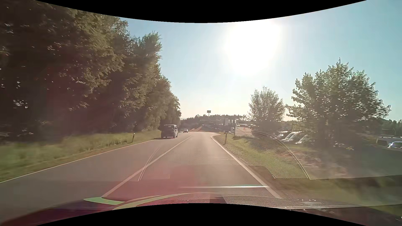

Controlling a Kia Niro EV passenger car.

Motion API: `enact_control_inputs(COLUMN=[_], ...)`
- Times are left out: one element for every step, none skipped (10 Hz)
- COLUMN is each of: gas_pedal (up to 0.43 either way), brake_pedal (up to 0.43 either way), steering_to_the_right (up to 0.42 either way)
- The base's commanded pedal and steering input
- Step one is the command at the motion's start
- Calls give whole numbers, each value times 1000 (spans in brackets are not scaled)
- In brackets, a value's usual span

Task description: Follow the waypoints while adhering to traffic rules and regulations

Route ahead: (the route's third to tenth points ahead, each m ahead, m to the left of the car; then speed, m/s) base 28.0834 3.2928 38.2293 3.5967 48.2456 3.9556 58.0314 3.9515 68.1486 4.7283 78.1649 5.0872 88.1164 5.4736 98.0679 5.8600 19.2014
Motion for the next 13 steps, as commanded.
enact_control_inputs(gas_pedal=[110,110,110,110,110,110,110,110,110,110,110,110,110], brake_pedal=[0,0,0,0,0,0,0,0,0,0,0,0,0], steering_to_the_right=[-3,-3,-3,-3,-2,-1,-1,0,0,0,0,0,0])
